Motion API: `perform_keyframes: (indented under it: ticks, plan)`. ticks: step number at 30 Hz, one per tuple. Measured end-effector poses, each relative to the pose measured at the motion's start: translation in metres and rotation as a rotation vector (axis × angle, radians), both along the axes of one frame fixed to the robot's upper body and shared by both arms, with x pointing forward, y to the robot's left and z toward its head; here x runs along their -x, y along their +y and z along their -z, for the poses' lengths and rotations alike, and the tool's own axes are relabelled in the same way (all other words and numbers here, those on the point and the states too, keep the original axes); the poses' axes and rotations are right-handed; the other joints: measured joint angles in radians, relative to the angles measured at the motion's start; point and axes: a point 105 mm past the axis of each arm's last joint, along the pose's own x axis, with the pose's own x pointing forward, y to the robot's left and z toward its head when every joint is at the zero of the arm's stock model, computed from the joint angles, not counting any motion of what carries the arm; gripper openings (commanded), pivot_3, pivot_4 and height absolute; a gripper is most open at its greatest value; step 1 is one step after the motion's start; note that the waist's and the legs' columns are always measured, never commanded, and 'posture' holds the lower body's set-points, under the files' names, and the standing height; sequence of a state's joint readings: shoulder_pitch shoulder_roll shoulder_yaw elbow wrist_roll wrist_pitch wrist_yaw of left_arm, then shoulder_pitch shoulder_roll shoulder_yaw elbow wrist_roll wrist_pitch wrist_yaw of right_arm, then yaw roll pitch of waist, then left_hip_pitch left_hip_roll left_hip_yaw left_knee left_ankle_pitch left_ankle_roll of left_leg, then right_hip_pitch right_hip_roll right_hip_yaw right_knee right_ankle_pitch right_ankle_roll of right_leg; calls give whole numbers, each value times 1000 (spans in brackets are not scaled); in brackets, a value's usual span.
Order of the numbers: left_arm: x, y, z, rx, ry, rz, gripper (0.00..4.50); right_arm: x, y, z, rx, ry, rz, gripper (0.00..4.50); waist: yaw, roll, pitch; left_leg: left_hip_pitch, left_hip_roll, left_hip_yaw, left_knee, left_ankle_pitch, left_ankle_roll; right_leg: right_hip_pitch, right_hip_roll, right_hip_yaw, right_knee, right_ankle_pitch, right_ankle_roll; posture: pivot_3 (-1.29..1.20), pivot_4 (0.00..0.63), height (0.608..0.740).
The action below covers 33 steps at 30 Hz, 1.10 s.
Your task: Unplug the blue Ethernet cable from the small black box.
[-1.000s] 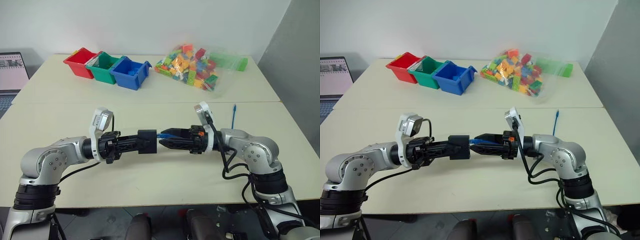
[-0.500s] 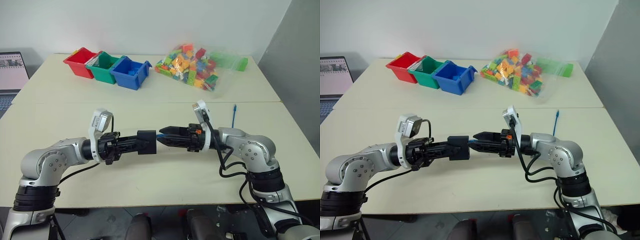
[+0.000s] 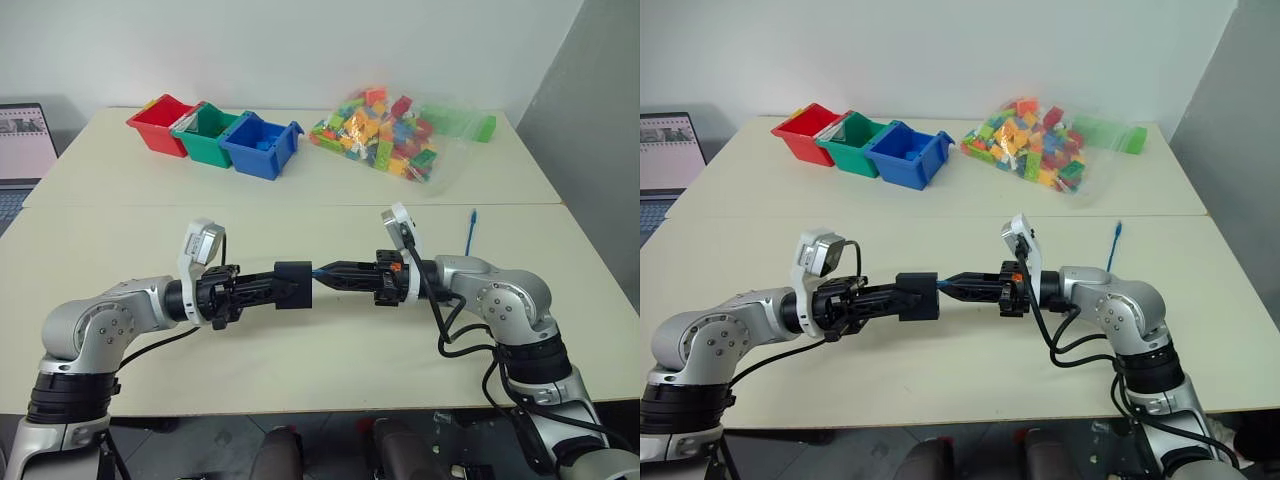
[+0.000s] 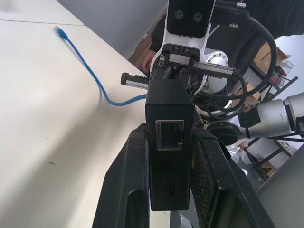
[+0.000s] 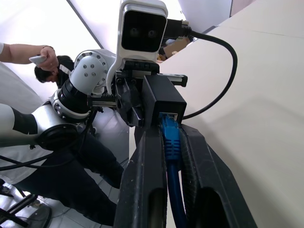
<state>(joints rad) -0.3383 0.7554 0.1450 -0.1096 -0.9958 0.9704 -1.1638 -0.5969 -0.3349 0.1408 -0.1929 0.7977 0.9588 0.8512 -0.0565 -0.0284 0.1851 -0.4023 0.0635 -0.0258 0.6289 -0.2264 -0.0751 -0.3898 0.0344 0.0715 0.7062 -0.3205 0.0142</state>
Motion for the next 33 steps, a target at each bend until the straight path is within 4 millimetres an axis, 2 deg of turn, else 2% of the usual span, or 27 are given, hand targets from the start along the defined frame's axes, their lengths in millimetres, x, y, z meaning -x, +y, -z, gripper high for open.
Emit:
perform_keyframes:
  ticks: [7,12,14,15,19,21,23,25,27,28,32,33]
  plan:
    - [1,0,0,1,-1,5,766,0,0,0,0,0,-1,98,0,0,0,0,0,0,0,0,0,0,0,0,-1,0,0,0,150,740]
    - [5,2,3,-39,-31,17,766,1,-1,4,21,67,-26,96,0,0,0,0,0,0,-1,0,0,0,0,0,-2,0,0,0,150,740]
    - [5,7,6,-70,-41,6,766,-2,-8,10,50,101,-6,89,0,0,0,-1,0,0,-1,0,0,0,0,0,-2,0,0,0,150,740]
    - [5,8,6,-75,-49,5,766,-10,-19,16,73,132,43,89,0,0,0,-1,0,0,-1,0,0,0,0,0,-3,0,0,0,150,740]
    - [2,13,10,-85,-60,-31,766,-19,-33,19,100,133,101,89,1,0,0,-1,0,0,-1,0,0,0,0,0,-4,0,0,0,150,740]
    - [-3,19,11,-98,-79,-75,766,-27,-44,28,133,136,165,89,1,0,0,-2,0,0,-1,0,0,0,0,0,-6,0,0,0,150,740]
    - [-8,23,12,-106,-94,-124,766,-45,-52,35,154,78,273,89,1,0,0,-3,0,0,-1,0,0,0,0,0,-7,0,1,0,150,740]
    - [-12,25,14,-101,-98,-175,766,-71,-64,45,212,-46,438,89,1,0,0,-4,0,0,-1,0,0,-1,0,0,-8,1,2,0,150,740]
    - [-18,27,16,-110,-107,-232,766,-106,-77,55,334,-245,663,89,-2,0,0,-5,0,1,0,0,0,-2,0,1,-8,2,2,0,150,740]
    - [-20,28,17,-118,-111,-251,766,-115,-81,59,373,-291,724,89,-1,0,0,-5,0,1,0,0,0,-2,-1,1,-8,2,2,0,150,740]
    - [-30,31,23,-155,-130,-335,766,-138,-92,70,483,-437,872,89,1,0,0,-9,0,1,0,0,0,-5,-1,1,-8,5,-3,0,150,740]
    - [-33,30,23,-158,-137,-354,766,-142,-92,74,497,-442,887,438,1,0,0,-9,0,1,0,0,0,-5,-1,0,-8,5,-3,0,150,740]
